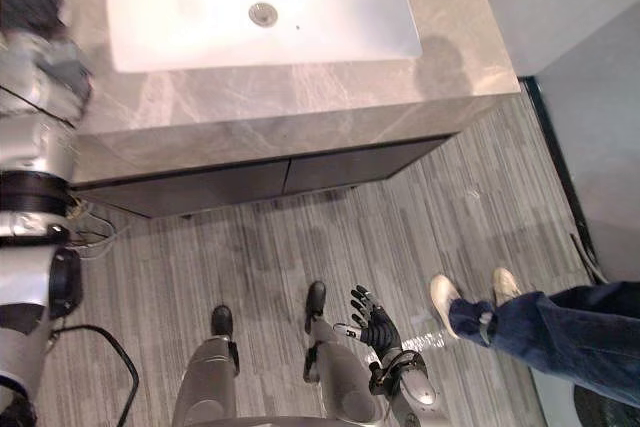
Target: Organize washtable
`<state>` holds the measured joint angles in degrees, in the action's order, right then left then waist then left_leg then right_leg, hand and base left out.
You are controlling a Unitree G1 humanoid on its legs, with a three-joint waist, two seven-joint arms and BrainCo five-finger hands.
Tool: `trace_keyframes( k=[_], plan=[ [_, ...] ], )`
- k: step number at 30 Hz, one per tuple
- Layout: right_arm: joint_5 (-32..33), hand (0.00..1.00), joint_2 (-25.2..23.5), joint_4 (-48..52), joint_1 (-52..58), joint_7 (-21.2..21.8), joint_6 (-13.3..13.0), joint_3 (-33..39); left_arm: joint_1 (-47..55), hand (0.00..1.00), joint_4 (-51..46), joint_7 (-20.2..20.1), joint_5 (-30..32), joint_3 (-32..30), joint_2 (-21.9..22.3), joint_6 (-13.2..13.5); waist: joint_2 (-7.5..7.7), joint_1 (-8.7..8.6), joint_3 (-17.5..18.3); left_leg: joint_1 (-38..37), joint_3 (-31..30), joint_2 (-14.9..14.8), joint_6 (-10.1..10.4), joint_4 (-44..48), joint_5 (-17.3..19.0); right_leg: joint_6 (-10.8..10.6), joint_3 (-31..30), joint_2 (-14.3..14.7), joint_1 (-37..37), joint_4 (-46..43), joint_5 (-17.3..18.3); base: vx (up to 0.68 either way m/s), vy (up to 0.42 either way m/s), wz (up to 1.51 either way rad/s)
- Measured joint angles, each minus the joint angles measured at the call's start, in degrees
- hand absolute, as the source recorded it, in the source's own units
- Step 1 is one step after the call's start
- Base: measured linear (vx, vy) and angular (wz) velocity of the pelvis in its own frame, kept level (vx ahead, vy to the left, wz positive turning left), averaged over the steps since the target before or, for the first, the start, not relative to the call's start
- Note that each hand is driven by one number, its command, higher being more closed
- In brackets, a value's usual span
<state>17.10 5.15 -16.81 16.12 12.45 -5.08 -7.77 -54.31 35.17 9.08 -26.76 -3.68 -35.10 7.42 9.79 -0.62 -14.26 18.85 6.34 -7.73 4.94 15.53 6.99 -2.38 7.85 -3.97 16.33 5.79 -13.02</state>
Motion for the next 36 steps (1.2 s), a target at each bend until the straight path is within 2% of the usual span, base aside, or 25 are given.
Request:
trace_keyframes(
  k=[3, 5, 14, 18, 26, 29, 32, 34, 35, 36],
  plan=[
    [-0.9, 0.00, 0.0, -0.1, -0.1, 0.1, 0.0, 0.0, 2.6, 1.00, -1.0, -0.2, 0.0, 0.0, 2.4, -0.2, -0.36, 0.92, 1.0, -1.5, 0.0, 0.9, -0.1, -2.1, -1.2, 0.2, 0.2, -0.5, -0.6, 0.0, 0.5, -0.01, 0.007, 0.09],
    [-1.4, 0.00, 0.0, -0.8, 0.0, 0.1, 0.2, 0.0, 3.4, 1.00, -1.0, -0.2, 0.1, 0.0, 2.4, -0.2, -0.36, 1.22, 1.4, -2.2, 0.0, 0.8, 0.1, -2.8, -1.5, 0.3, 0.3, -0.7, -1.1, 0.2, 0.5, -0.04, 0.024, 0.04],
    [-2.0, 0.00, 0.2, -2.3, 0.4, 0.1, 0.6, 0.2, 4.2, 1.00, 2.2, -0.4, 0.4, -0.3, 2.3, -0.6, -0.35, 0.96, 3.6, -3.2, 0.4, 0.8, 1.2, -6.8, -4.1, 0.2, 0.4, -0.5, 0.1, 0.2, 1.1, -0.01, -0.002, -0.01],
    [-2.0, 0.00, 0.2, -2.1, 0.7, 0.0, 0.6, 0.6, -0.4, 1.00, 6.3, -1.6, 0.4, 2.2, -0.1, -1.0, -0.17, 0.06, 3.8, -1.5, 0.9, 0.6, 1.2, -6.6, -4.1, 0.8, -0.1, -0.2, 1.9, 0.0, 0.2, 0.03, 0.011, -0.07],
    [-1.9, 0.00, -0.2, -1.6, 0.8, -1.2, 0.6, 0.6, -9.2, 1.00, 12.7, -1.7, 0.4, 4.2, -2.5, -1.9, 0.11, -0.77, 3.7, 1.7, 1.1, 0.5, 0.8, -4.7, -3.7, -0.1, -0.6, -0.3, 4.5, 0.0, -0.6, 0.01, 0.027, -0.03],
    [-1.8, 0.00, -0.3, 0.3, 0.7, -1.4, 0.5, 0.5, -12.4, 1.00, 13.6, -1.6, 0.3, 5.9, -5.6, -2.0, 1.35, -1.05, 2.9, 3.7, 1.7, 0.5, 0.6, -3.1, -3.4, -0.6, -1.8, -0.3, 6.1, 0.0, -1.1, -0.04, 0.029, -0.10],
    [-1.8, 0.00, -0.3, 0.4, 0.2, -1.7, 0.4, 0.5, -17.0, 1.00, 15.5, -1.6, 0.3, 6.7, -8.3, -2.0, 2.79, -1.82, 1.3, 4.7, 1.9, 0.2, 0.6, -2.5, -3.4, -2.0, -1.9, -0.3, 7.1, 0.2, 0.4, -0.07, -0.003, -0.08],
    [-1.6, 0.00, -0.2, 0.3, -0.3, -2.2, 0.4, 0.5, -18.9, 1.00, 16.7, -1.6, 0.3, 7.9, -10.4, -2.0, 2.52, -1.67, 0.3, 5.1, 2.4, -0.8, 0.7, -3.2, -3.8, -5.6, -1.4, 0.3, 7.7, 0.2, 5.1, -0.01, -0.035, -0.22],
    [-1.3, 0.00, -0.2, 0.4, -0.8, -2.3, 0.3, 0.5, -20.1, 1.00, 17.5, -1.6, 0.3, 8.1, -11.4, -2.0, 1.86, -1.64, -0.2, 5.5, 3.1, -2.4, 0.5, -4.0, -4.2, -4.8, -0.5, 1.1, 8.0, -0.1, 5.8, 0.07, -0.014, -0.04],
    [-0.7, 0.00, -0.7, 0.7, -0.3, -2.3, 0.0, 0.2, -23.2, 1.00, 18.7, -1.6, 0.3, 9.0, -11.9, -2.0, 3.92, -1.93, -0.4, 6.5, 2.6, -1.0, 0.8, -3.3, -4.1, -0.1, -0.4, -0.2, 7.7, -0.1, 0.4, 0.10, -0.003, -0.03]
  ],
)
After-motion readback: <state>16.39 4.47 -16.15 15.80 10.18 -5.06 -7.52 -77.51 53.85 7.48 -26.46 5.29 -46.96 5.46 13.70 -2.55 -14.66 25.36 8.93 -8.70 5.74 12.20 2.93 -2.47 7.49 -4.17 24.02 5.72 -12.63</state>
